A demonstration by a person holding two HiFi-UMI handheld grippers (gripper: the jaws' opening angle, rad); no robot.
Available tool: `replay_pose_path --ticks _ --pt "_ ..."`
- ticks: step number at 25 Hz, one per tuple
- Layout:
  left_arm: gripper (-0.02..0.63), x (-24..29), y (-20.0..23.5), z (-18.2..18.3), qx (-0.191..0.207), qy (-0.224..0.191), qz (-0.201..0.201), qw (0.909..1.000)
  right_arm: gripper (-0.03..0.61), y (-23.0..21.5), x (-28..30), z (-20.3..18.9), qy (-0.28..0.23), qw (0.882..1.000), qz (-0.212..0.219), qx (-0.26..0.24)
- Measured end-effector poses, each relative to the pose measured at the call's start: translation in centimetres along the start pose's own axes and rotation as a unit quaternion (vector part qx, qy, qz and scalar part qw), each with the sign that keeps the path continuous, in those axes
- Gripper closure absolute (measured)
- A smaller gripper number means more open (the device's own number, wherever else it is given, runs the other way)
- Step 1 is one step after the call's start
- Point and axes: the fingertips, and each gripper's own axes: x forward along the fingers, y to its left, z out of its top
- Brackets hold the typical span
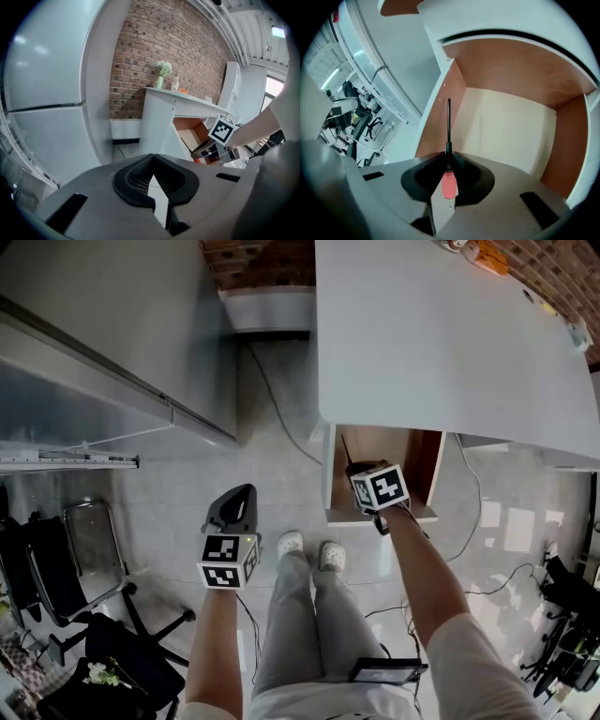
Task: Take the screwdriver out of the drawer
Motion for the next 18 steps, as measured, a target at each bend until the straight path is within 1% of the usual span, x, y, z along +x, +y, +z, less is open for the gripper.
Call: replay_pose_path --ticks 7,12,18 --pt "0.606 -1.8 -2.1 2.2 0.004 -0.006 -0.003 1.0 0.518 1.2 -4.8 1.2 -0.026 1.0 0.008 0.001" --pt "0.606 -3.9 -2.5 4.1 0.001 -0.015 0.002 0.9999 0.518 2.7 -8.7 1.6 -0.039 0.999 0.014 -0.009" --pt "0.606 -6.7 -2.2 6.7 0.01 -0.032 0.014 0.9993 0.518 4.7 -13.8 3.4 -0.07 0.997 0.02 -0.03"
